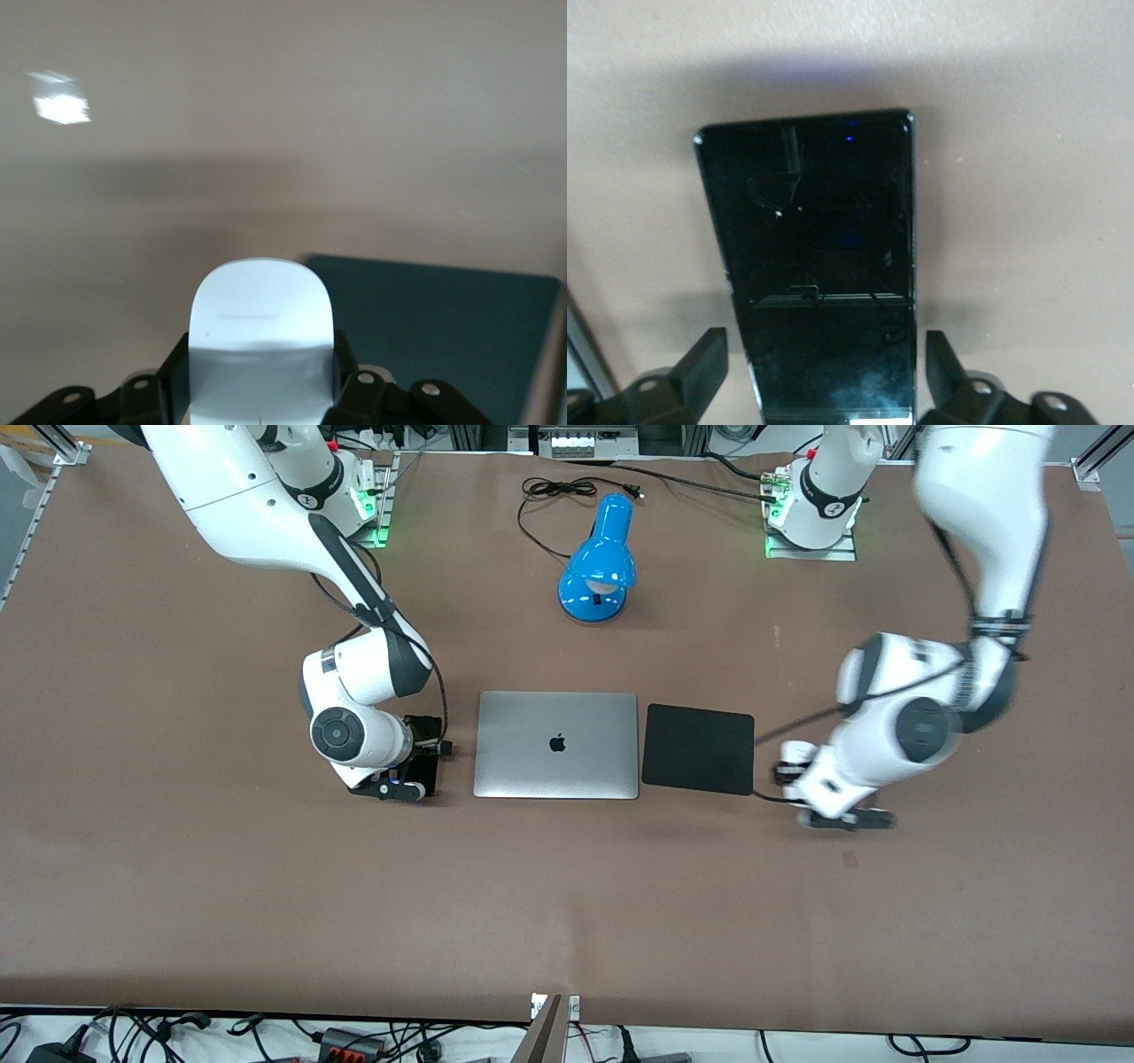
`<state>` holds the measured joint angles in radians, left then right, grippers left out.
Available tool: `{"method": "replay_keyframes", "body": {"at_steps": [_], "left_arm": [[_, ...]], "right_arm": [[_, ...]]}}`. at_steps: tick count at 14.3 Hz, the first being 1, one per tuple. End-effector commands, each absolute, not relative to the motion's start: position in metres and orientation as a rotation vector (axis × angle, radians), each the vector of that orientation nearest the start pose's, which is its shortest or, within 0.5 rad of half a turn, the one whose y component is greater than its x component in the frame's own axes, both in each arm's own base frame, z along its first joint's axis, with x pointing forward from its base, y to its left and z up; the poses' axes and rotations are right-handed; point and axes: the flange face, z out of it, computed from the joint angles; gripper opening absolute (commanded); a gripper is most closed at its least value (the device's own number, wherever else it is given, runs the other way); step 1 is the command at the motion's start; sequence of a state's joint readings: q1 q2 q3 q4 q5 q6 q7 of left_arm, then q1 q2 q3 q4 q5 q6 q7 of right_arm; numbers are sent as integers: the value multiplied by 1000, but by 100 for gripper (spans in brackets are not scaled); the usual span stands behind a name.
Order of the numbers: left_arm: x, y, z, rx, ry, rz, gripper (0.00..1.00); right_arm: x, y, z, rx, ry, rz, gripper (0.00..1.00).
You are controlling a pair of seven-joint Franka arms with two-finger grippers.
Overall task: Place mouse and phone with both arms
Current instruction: 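Carry the phone beside the laptop while the left gripper carries the mouse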
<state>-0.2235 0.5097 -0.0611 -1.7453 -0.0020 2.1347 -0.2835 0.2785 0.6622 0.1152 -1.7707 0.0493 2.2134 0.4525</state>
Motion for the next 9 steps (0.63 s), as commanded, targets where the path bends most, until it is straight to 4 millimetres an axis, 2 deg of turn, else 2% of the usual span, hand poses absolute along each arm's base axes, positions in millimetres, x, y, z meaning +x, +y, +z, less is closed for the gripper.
{"method": "replay_keyframes", "body": {"at_steps": [1, 3, 4, 6, 8, 9], "left_arm": [[612, -222, 237, -3094, 35, 251, 27], [603, -253, 214, -3101, 74, 217, 27], [599, -262, 209, -3102, 39, 202, 27], [596, -263, 207, -3098, 13, 208, 27], [592, -261, 197, -3091, 16, 219, 27], [591, -261, 194, -3089, 24, 214, 27]], "right_arm": [[602, 234, 246, -3101, 214, 300, 100], [600, 220, 303, -3111, 254, 296, 100], [592, 211, 335, -3122, 261, 316, 100], [582, 170, 398, -3128, 315, 356, 100], [558, 138, 461, -3133, 333, 385, 100], [545, 125, 480, -3138, 340, 380, 100]]}}
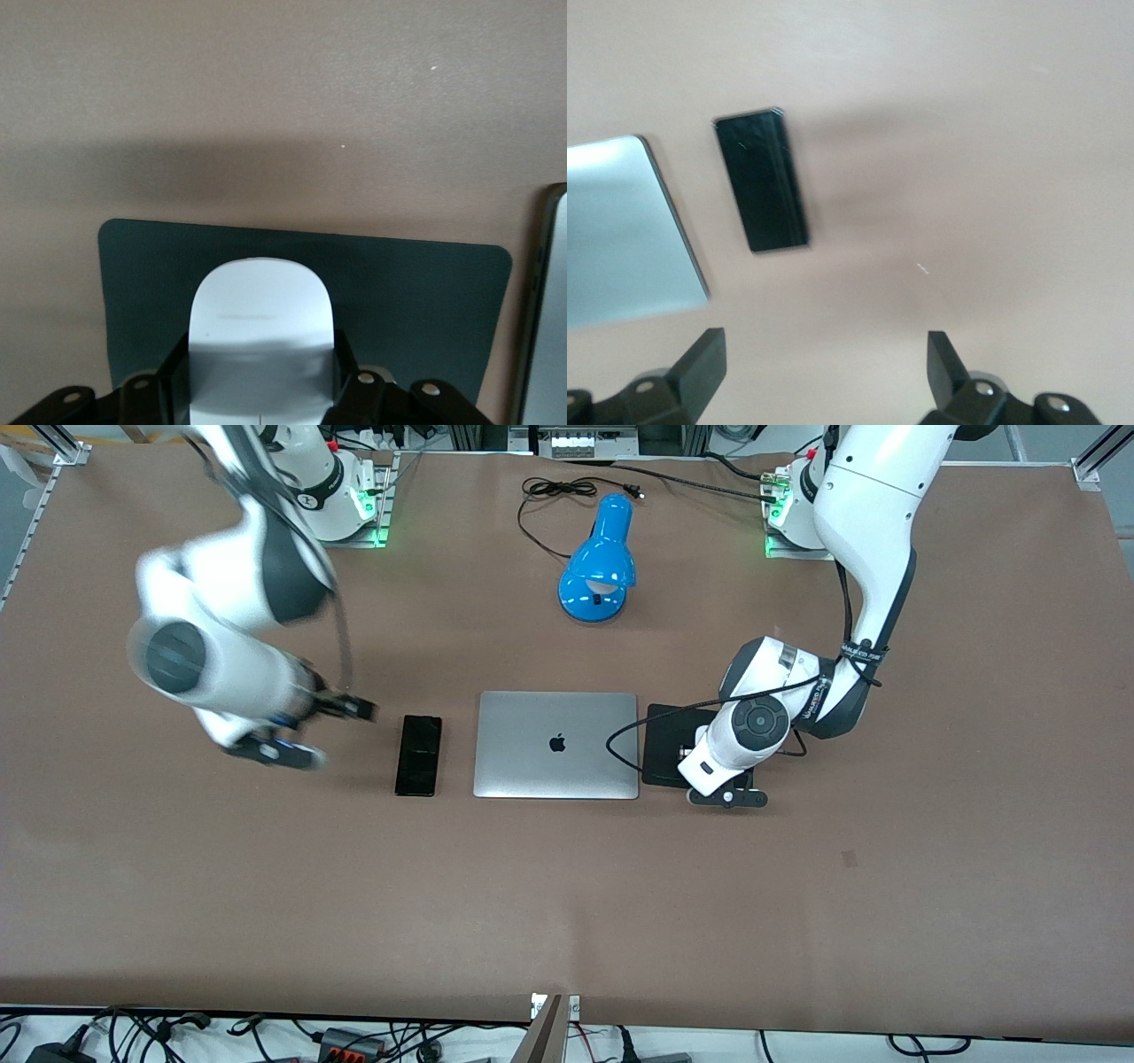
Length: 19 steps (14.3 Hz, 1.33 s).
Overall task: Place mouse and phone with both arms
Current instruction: 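Lower the mouse onto the mouse pad with the left gripper and release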
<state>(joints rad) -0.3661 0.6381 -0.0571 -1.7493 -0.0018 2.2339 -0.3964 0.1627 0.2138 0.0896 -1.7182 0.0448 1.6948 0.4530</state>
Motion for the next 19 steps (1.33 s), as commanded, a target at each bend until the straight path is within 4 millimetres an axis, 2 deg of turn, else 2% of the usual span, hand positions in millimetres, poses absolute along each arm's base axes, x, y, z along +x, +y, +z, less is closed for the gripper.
{"method": "replay_keyframes", "body": {"at_steps": [1, 2, 4, 6, 7, 8, 10, 11, 12, 13, 15, 16, 19], "left_arm": [[588, -261, 189, -3086, 27, 223, 28], [587, -261, 185, -3086, 28, 220, 29], [585, -266, 177, -3086, 50, 204, 31], [580, -271, 171, -3085, 61, 203, 32], [581, -271, 172, -3086, 61, 201, 42], [582, -269, 173, -3085, 58, 197, 63], [582, -269, 174, -3085, 58, 195, 90], [582, -268, 175, -3085, 56, 195, 100], [583, -268, 177, -3084, 51, 195, 100], [585, -265, 184, -3086, 45, 187, 100], [595, -256, 212, -3093, 21, 145, 100], [599, -252, 223, -3092, 5, 147, 100], [618, -240, 275, -3097, -36, 98, 100]], "right_arm": [[534, 119, 485, -3156, 343, 371, 100], [530, 114, 481, -3182, 343, 377, 100], [531, 97, 492, -3180, 349, 339, 100], [525, 62, 490, -3171, 265, 356, 100], [521, 41, 488, -3164, 219, 359, 100], [518, 24, 488, -3152, 226, 363, 100], [522, 15, 495, -3154, 237, 337, 100], [522, 8, 500, -3149, 269, 339, 100], [524, 0, 513, -3152, 285, 306, 100], [525, -2, 526, -3154, 305, 276, 100], [518, -20, 567, -3139, 399, 120, 100], [518, -21, 578, -3133, 413, 47, 100], [532, -12, 574, -3129, 451, -33, 100]]}}
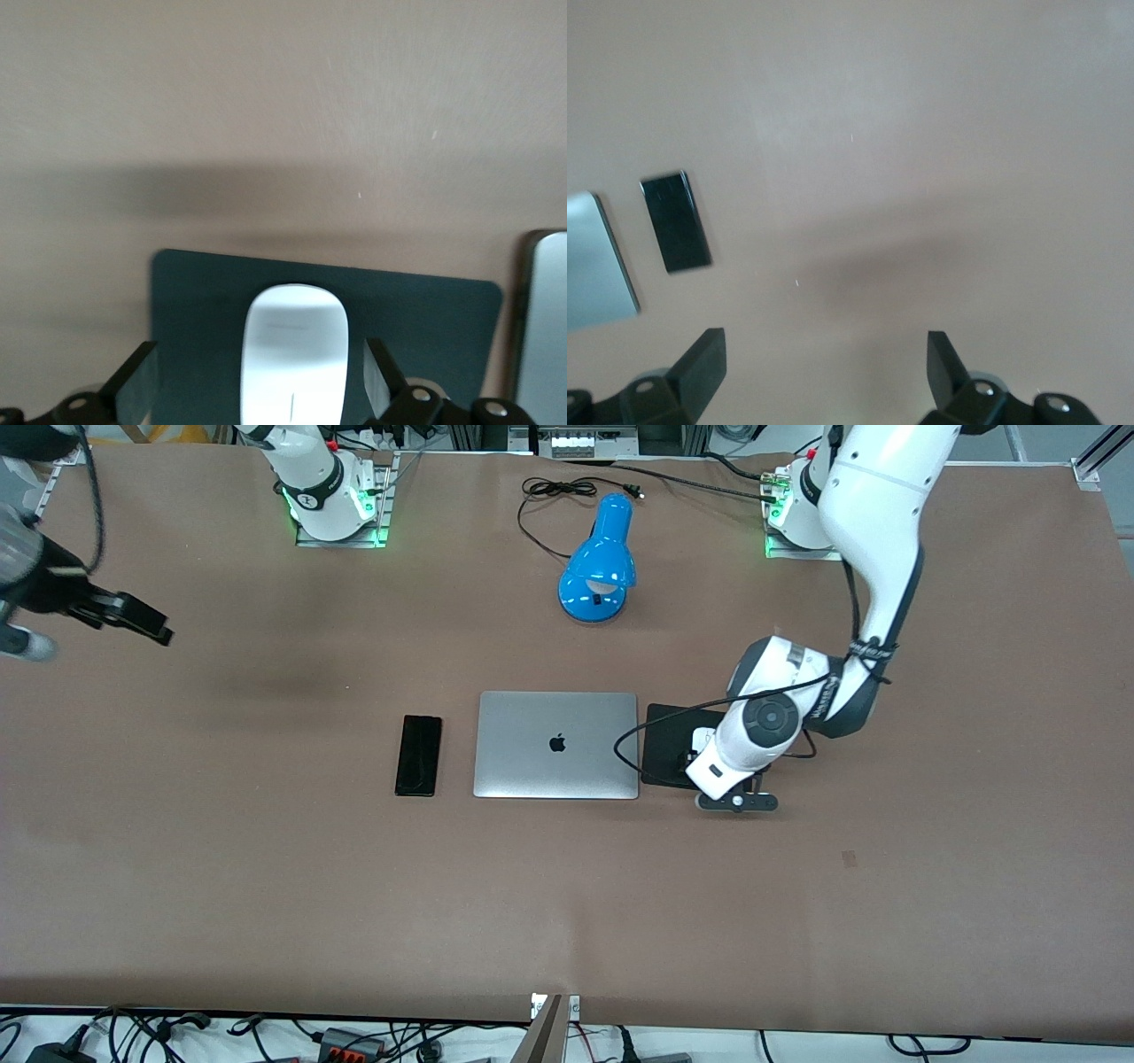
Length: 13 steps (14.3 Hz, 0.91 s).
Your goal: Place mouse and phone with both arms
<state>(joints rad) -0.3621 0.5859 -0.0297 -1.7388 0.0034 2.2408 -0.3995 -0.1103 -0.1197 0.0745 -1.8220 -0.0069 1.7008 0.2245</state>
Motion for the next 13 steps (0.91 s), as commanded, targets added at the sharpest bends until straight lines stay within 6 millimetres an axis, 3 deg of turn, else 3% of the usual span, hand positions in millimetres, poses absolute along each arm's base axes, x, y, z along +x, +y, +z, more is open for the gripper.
{"method": "replay_keyframes", "body": {"at_steps": [1, 4, 7, 11, 12, 13], "left_arm": [[630, -231, 297, -3088, -65, 108, 100], [652, -204, 358, -2983, -40, 167, 100], [667, -185, 389, -2917, 26, 75, 100], [658, -165, 451, -2934, -66, 275, 100], [655, -158, 463, -2928, -62, 316, 100], [651, -154, 487, -2942, 22, 304, 100]], "right_arm": [[537, -18, 577, -3127, 439, -44, 100], [545, -13, 583, -3132, 398, -46, 100], [543, -14, 585, -3151, 216, -35, 100], [543, -9, 583, -3147, 214, -15, 100], [545, -7, 584, -3143, 212, -20, 100], [548, -6, 585, -3141, 212, -17, 100]]}}
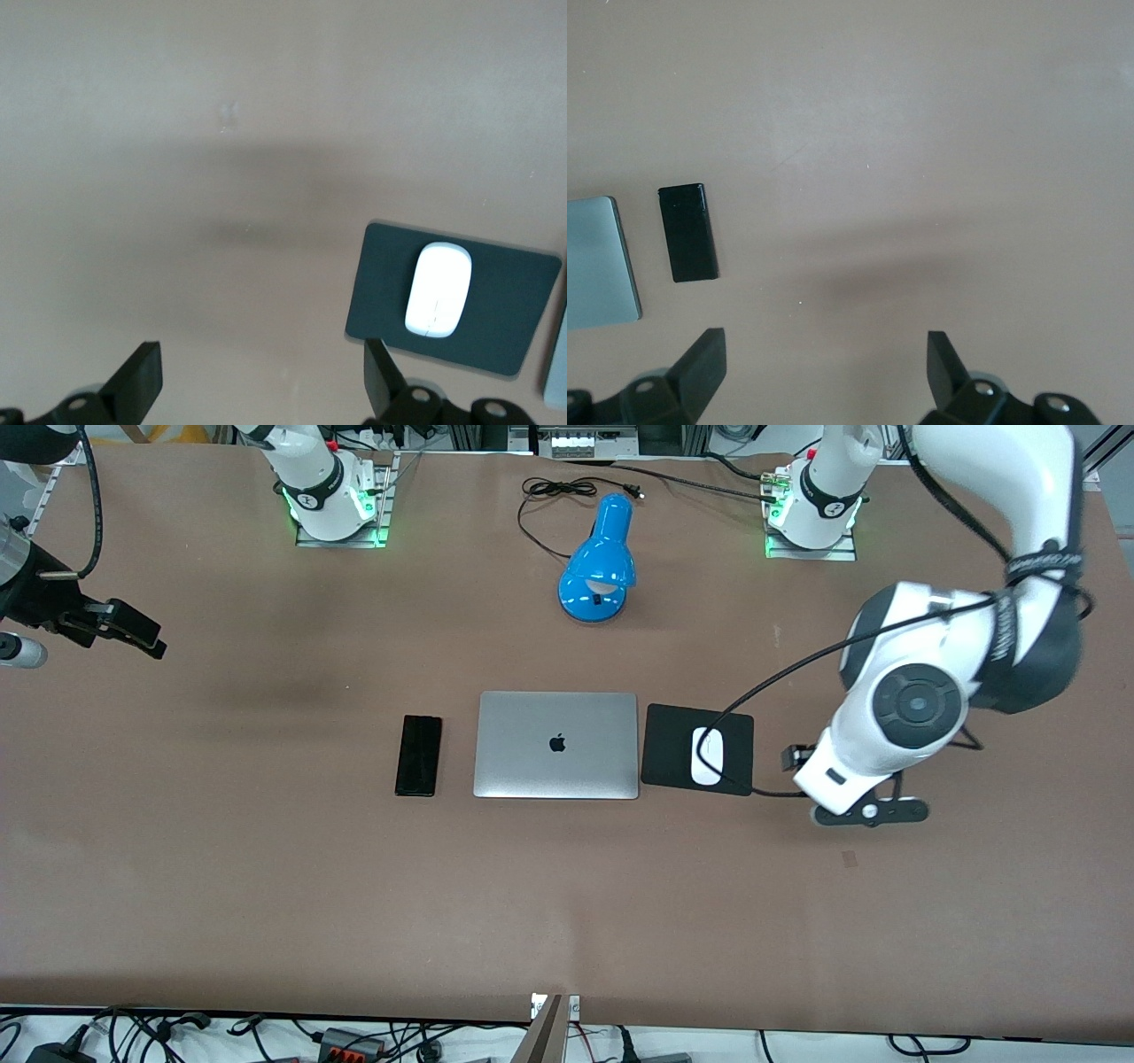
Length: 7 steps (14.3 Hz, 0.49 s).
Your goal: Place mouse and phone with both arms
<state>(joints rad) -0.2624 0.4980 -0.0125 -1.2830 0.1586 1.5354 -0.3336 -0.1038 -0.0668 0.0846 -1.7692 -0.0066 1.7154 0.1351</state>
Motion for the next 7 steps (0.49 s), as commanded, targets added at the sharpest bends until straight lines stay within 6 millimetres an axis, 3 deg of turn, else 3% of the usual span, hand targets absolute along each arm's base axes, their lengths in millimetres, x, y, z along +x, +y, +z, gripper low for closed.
{"method": "replay_keyframes", "body": {"at_steps": [1, 3, 5, 7], "left_arm": [[650, -148, 508, -2961, 171, 276, 100], [650, -110, 535, -3017, 280, 245, 100], [643, -59, 562, -3089, 175, 218, 100], [628, -30, 566, -3110, 173, 335, 100]], "right_arm": [[554, -7, 581, -3138, 212, -7, 100], [559, -9, 579, -3137, 200, -5, 100], [559, -9, 580, -3137, 202, -7, 100], [560, -9, 580, -3138, 195, -7, 100]]}}
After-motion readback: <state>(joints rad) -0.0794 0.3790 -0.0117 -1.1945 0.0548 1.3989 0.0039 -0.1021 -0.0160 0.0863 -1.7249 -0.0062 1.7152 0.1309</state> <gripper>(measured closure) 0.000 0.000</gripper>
